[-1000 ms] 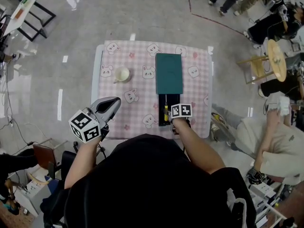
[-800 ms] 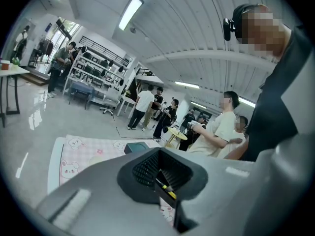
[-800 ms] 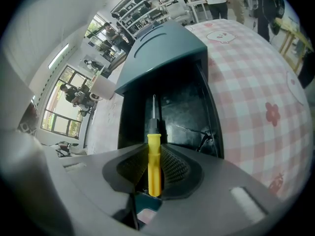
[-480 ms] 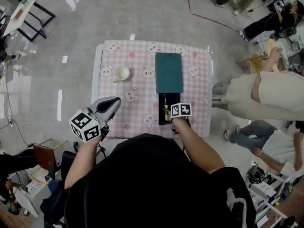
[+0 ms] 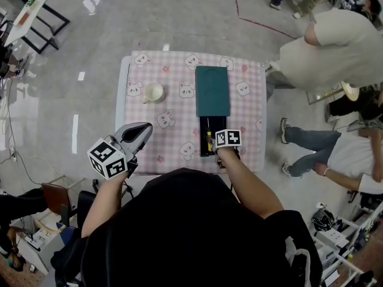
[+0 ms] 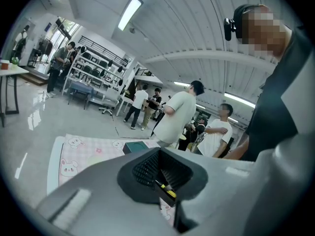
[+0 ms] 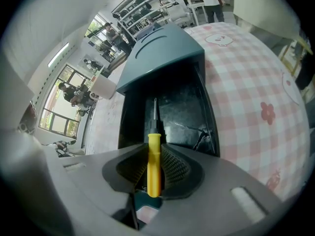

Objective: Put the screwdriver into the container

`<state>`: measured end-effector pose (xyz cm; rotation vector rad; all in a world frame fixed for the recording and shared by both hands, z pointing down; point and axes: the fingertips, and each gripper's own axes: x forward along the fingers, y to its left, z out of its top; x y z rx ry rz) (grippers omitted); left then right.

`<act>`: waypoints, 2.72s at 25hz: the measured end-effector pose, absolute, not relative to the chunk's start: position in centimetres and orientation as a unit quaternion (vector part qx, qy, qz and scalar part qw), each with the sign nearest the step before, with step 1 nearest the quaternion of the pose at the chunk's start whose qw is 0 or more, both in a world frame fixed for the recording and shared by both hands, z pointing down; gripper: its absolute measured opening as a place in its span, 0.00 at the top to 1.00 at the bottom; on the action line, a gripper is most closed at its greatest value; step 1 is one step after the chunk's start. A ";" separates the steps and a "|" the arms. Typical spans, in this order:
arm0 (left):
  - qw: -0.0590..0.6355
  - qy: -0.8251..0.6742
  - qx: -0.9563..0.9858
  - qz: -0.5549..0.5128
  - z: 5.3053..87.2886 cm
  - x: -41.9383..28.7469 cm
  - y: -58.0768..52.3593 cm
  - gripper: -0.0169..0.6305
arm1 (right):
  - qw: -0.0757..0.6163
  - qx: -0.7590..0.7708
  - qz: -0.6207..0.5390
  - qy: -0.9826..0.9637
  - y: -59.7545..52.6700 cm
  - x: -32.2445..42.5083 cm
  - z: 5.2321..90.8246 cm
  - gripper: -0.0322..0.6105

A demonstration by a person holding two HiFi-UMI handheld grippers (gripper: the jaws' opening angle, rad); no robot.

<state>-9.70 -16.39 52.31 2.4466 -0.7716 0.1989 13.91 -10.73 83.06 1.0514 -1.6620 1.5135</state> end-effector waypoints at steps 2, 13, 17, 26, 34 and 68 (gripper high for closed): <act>0.280 -0.288 0.913 0.073 52.4 -9.7 -16.4 0.97 | 0.321 0.404 0.575 -0.635 -10.9 14.1 83.1 0.77; 0.274 -0.282 0.917 0.066 52.0 -10.0 -16.2 0.97 | 0.301 0.418 0.571 -0.639 -11.8 14.1 81.7 0.77; 0.270 -0.280 0.919 0.066 51.4 -10.0 -15.7 0.97 | 0.292 0.421 0.567 -0.645 -11.8 14.0 80.5 0.77; 0.259 -0.275 0.924 0.064 50.6 -10.4 -15.4 0.97 | 0.273 0.428 0.554 -0.660 -12.3 13.6 78.1 0.77; 0.251 -0.267 0.928 0.063 49.8 -10.5 -14.8 0.97 | 0.257 0.432 0.541 -0.674 -12.2 13.4 75.8 0.77; 0.213 -0.230 0.947 0.067 46.9 -10.0 -9.4 0.97 | 0.167 0.491 0.467 -0.716 -8.7 13.7 66.4 0.77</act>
